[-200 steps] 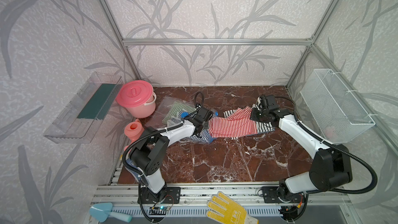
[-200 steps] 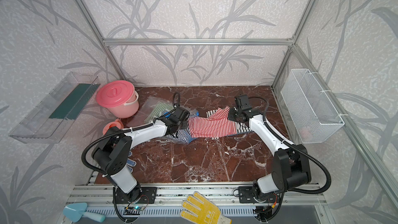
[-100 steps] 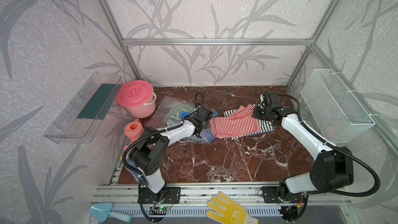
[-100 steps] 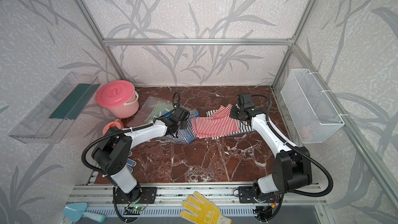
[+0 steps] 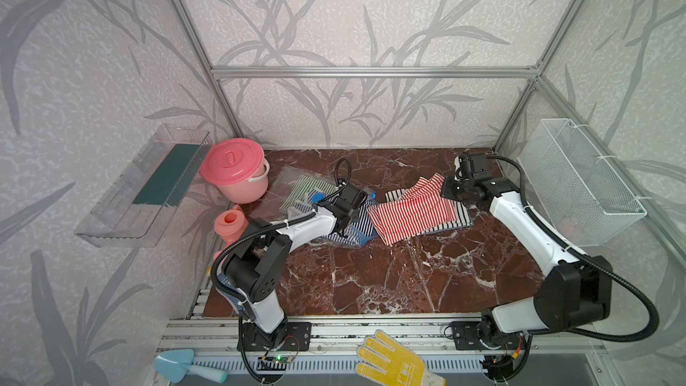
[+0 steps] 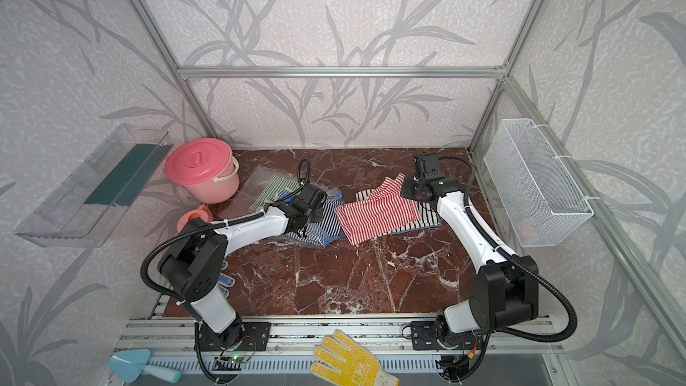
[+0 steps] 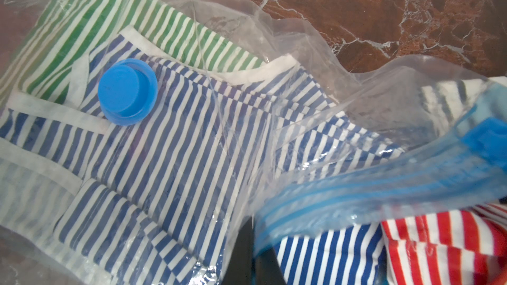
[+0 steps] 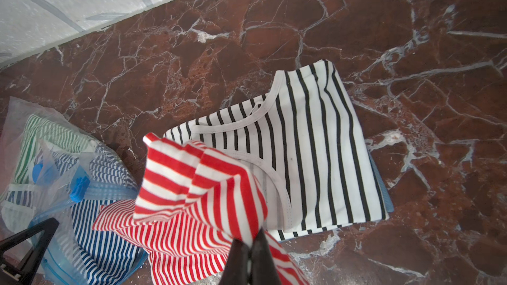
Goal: Take the tank top out of the vacuum bag
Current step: Take out the tank top from the vacuum bag.
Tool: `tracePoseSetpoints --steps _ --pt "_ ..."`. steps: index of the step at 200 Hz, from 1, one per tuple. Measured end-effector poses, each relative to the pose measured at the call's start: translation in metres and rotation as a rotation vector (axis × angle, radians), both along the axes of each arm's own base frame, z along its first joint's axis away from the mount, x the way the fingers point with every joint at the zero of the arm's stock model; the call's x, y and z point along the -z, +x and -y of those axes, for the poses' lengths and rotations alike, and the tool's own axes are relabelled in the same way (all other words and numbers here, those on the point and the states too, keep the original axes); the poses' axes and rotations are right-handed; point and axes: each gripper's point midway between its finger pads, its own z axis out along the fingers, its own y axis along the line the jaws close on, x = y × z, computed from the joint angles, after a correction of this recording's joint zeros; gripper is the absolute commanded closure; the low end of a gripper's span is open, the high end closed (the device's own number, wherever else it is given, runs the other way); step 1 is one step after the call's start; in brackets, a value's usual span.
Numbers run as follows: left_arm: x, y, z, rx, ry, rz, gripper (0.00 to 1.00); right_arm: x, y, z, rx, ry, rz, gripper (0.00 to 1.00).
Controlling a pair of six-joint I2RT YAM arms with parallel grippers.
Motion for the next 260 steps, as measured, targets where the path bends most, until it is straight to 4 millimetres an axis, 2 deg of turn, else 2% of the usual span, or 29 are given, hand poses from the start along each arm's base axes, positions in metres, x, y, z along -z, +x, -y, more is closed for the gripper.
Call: tracePoseSetpoints --steps 87,147,220,260 --pt "0.001 0.000 -0.005 -0.011 0.017 -0.002 1.00 -0.016 0.020 0.008 0.009 -0.019 0.018 1.00" --pt "0.001 0.000 -0.006 -0.015 0.020 -0.003 1.00 -0.015 0.021 0.018 0.032 -0.022 0.015 1.00" --pt "0.001 0.000 -0.007 -0.016 0.023 -0.004 1.00 -0.012 0.023 0.044 0.091 -0.016 0.006 1.00" --pt "0.001 0.000 -0.007 -0.016 0.023 -0.004 1.00 -0.012 0.024 0.049 0.101 -0.008 0.008 1.00"
